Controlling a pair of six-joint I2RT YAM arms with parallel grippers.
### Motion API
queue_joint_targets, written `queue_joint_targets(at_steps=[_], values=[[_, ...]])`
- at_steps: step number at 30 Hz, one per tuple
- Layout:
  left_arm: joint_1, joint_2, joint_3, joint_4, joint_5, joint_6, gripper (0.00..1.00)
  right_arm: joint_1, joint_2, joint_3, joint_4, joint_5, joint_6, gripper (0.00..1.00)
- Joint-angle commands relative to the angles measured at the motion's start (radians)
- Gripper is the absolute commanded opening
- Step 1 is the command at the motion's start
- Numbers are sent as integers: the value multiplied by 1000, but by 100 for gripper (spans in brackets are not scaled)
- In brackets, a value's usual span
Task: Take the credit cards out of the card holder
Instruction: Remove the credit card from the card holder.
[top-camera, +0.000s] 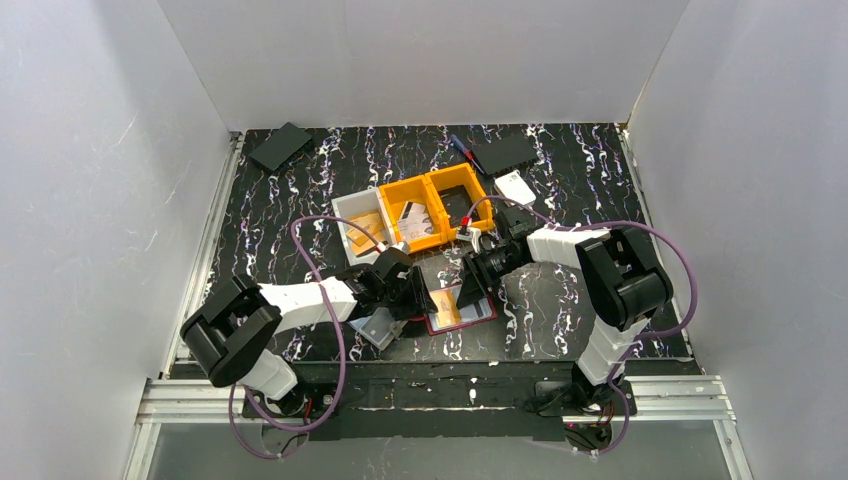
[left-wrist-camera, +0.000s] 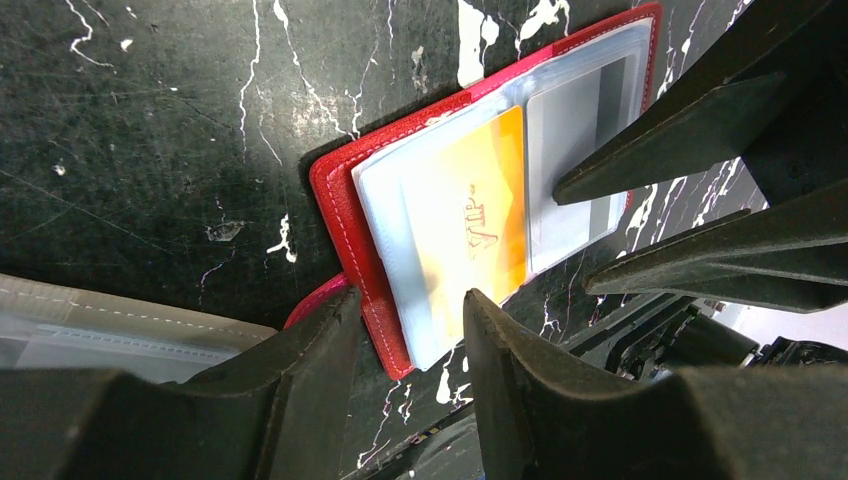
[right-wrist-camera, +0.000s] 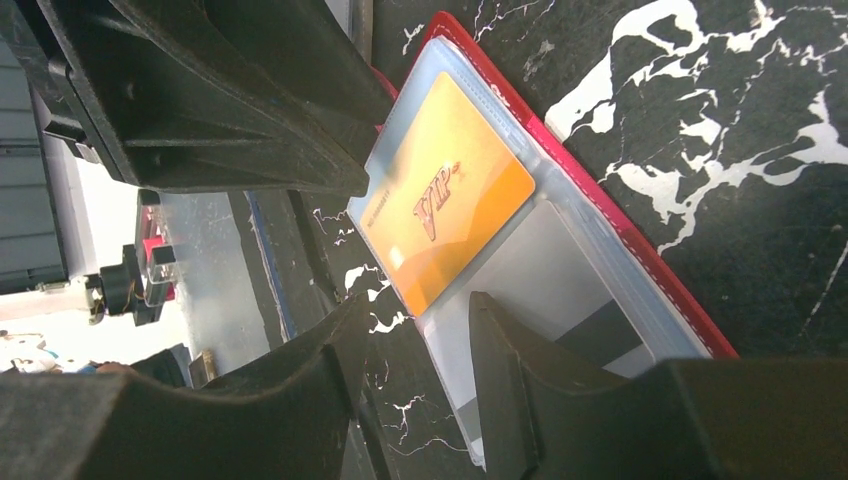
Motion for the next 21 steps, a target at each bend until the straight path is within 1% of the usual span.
queue_joint_targets(at_steps=[1, 7, 10, 16, 18, 19, 21], values=[[-2, 10, 5, 8, 30, -3, 41, -2, 7, -13, 25, 60, -12, 51], [-2, 50, -21, 94, 57, -48, 39, -3, 9, -9, 13, 66, -21, 51], [0, 69, -29, 124, 58, -61, 34, -4, 9, -6, 9, 66, -25, 51], [4, 91, -35, 157, 57, -68, 18, -14, 6, -2, 2, 60, -27, 50], [7, 103, -35, 170, 61, -68, 8, -16, 4, -1, 0, 54, -29, 50], [7, 107, -36, 178, 64, -67, 0, -19, 2, 0, -1, 51, -28, 50], [10, 117, -38, 198, 71, -64, 0, -25, -3, 1, -2, 43, -28, 50]])
